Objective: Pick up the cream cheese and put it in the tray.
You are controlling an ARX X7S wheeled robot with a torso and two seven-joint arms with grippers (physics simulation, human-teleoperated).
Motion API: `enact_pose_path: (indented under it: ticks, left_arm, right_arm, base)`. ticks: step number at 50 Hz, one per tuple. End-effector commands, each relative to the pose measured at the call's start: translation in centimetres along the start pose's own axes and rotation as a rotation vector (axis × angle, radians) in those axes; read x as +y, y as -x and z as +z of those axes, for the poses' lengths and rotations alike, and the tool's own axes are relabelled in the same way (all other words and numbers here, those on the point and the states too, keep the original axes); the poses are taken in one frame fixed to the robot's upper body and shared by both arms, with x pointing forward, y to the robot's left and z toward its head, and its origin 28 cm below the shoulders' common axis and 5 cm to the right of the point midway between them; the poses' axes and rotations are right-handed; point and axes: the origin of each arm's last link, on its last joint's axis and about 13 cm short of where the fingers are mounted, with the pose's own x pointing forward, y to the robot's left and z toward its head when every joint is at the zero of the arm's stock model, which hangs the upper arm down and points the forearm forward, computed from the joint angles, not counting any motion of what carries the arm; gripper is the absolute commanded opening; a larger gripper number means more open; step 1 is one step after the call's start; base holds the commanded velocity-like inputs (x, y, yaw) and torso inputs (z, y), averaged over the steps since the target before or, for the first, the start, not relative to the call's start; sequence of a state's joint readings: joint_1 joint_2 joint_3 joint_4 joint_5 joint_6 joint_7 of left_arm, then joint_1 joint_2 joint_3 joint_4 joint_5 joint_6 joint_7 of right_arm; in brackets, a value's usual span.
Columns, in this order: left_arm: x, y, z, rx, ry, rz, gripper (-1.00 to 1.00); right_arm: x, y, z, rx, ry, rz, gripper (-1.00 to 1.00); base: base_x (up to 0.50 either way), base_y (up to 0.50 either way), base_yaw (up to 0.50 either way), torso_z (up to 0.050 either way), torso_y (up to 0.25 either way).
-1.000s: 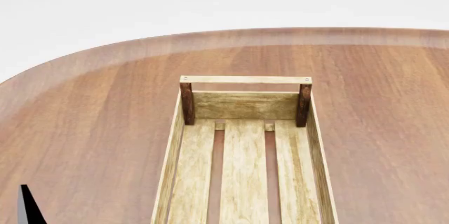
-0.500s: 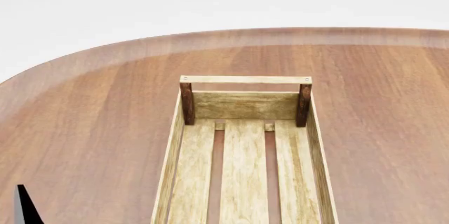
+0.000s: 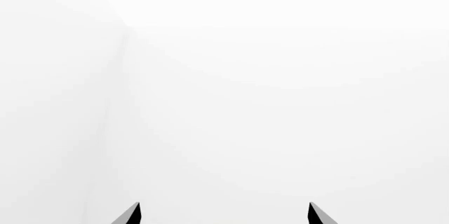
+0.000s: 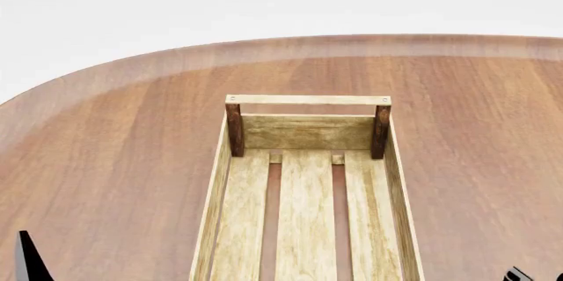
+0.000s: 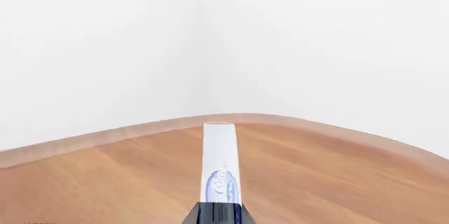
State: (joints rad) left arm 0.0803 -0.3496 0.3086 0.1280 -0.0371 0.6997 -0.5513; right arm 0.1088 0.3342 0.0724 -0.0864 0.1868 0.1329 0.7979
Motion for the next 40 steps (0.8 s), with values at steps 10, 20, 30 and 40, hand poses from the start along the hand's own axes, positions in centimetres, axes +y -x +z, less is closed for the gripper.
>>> enact_pose_path:
  ticks: [10,20,30,40]
  left_arm:
    - [0.0,0.0,0.0,0.003,-0.003,-0.001,1.00]
    - [0.1,0.1,0.0,0.004,-0.006,-0.002,1.00]
    - [0.0,0.0,-0.1,0.004,-0.007,-0.004,1.00]
    - [0.0,0.0,-0.1,0.004,-0.008,-0.006,1.00]
  right_arm:
    - [2.6,-1.3,2.6,-0.067,0.069,0.257,-1.00]
    - [3.7,-2.1,3.9,-0.067,0.097,0.404,-1.00]
    - [5.0,-2.9,5.2,-0.058,0.127,0.515,-1.00]
    - [5.9,-3.3,5.9,-0.054,0.162,0.645,-1.00]
  base:
    - [0.00,0.00,0.00,0.000,0.000]
    - [0.00,0.00,0.00,0.000,0.001]
    - [0.00,0.00,0.00,0.000,0.000]
    - [0.00,0.00,0.00,0.000,0.001]
